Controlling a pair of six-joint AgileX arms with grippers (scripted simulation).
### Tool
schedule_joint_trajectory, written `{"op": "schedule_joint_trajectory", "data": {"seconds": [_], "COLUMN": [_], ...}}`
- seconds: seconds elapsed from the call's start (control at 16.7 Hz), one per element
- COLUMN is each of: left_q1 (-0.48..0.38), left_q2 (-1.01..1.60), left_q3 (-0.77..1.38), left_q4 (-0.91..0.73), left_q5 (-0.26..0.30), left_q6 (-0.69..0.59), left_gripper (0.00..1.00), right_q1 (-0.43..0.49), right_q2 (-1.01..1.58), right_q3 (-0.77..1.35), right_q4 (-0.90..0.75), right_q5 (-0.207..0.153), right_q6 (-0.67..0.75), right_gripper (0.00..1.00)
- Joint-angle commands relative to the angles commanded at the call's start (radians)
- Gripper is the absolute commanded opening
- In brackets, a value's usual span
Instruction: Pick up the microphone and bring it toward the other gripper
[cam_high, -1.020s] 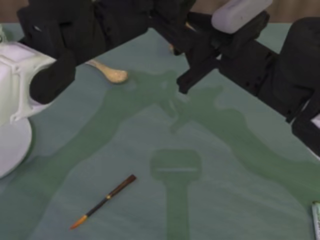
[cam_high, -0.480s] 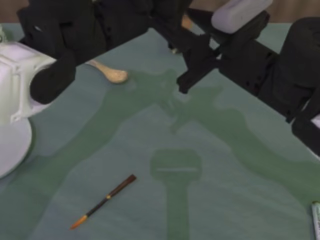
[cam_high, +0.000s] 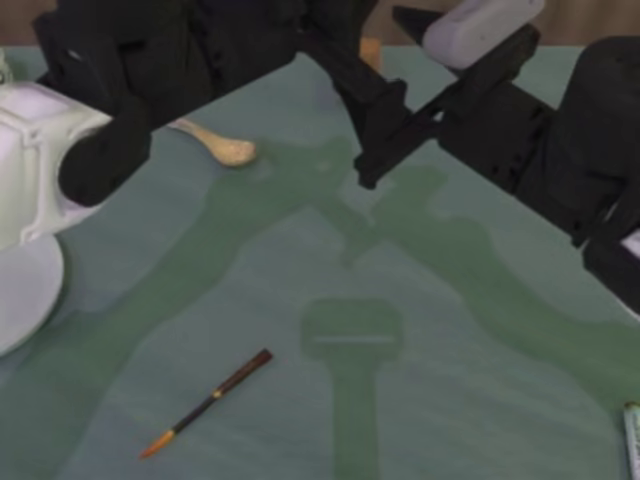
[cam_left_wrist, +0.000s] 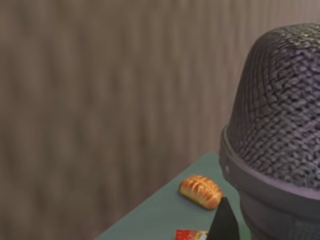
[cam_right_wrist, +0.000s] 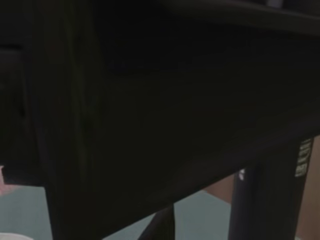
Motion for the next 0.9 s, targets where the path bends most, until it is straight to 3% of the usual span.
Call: {"op": "schedule_joint_trajectory", "data": {"seconds": [0.36, 0.9], "left_q1": [0.009, 0.163], "left_q2": [-0.011, -0.094], "left_q3": [0.003, -0.068], "left_q4": [-0.004, -0.015], "left_q5": [0.001, 0.132], "left_q6": [0.008, 0.009], "left_gripper": [0.00, 0.00], "right_q1": [-0.008, -0.039], "right_q2": [-0.008, -0.278], "right_q3": [-0.025, -0.246], "right_q4": [-0.005, -0.050], "right_q5": [0.004, -0.042], "right_q6": [-0.005, -0.004], "right_gripper": [1.00, 1.00]}}
